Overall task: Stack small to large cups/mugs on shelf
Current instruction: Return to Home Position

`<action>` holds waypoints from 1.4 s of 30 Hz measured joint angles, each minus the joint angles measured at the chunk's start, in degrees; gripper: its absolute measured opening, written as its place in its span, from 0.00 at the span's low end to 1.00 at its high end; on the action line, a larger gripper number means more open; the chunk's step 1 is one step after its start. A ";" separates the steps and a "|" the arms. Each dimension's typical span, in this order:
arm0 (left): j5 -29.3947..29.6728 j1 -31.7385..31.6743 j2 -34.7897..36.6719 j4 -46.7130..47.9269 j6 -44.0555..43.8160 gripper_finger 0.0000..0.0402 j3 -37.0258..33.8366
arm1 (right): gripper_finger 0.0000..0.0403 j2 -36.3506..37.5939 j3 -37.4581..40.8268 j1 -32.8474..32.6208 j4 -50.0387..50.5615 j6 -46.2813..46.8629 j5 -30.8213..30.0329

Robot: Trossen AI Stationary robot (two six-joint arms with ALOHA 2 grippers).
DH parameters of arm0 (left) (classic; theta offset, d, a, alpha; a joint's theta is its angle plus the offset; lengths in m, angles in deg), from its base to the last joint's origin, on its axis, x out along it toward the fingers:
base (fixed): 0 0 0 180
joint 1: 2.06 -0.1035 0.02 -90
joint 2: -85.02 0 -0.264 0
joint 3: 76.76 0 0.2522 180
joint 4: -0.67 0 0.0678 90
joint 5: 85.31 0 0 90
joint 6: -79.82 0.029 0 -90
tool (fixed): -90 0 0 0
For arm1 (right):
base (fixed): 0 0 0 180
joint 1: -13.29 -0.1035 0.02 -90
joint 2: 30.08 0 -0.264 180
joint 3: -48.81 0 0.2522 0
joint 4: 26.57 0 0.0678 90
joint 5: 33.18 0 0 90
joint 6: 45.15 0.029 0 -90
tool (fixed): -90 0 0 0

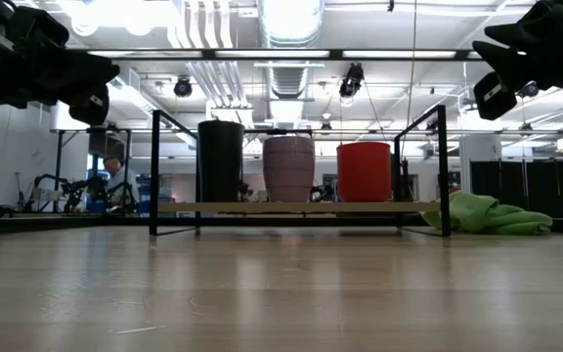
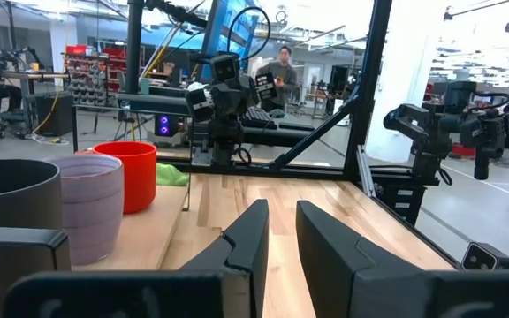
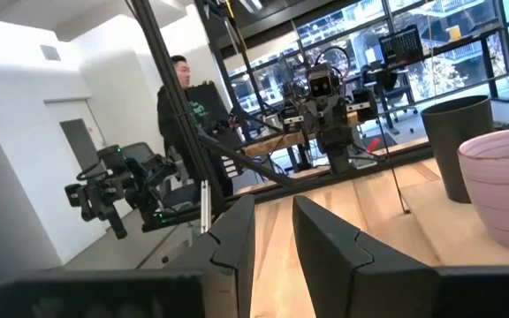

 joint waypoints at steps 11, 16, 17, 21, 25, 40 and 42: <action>0.00 -0.01 0.00 -0.02 0.00 0.12 0.00 | 0.19 0.00 0.00 0.00 0.50 0.24 0.00; 0.00 0.01 0.00 -0.01 0.00 0.12 0.00 | 0.19 0.00 -0.04 0.02 5.39 1.79 0.00; 0.00 0.01 0.00 0.00 0.00 0.12 0.00 | 0.19 0.00 -0.04 0.02 6.45 1.90 0.00; 0.00 0.01 0.00 0.00 0.00 0.12 0.00 | 0.19 -0.02 -0.04 0.02 10.46 1.90 0.00; 0.00 0.01 0.02 -0.02 0.00 0.12 0.00 | 0.19 -0.05 -0.04 0.02 12.06 1.90 0.00; 0.00 0.01 0.00 0.00 0.00 0.12 0.00 | 0.19 -0.07 -0.04 0.02 11.96 1.90 0.00; 0.00 0.00 0.00 0.00 0.02 0.12 0.00 | 0.19 -0.07 -0.04 0.02 11.96 1.90 0.00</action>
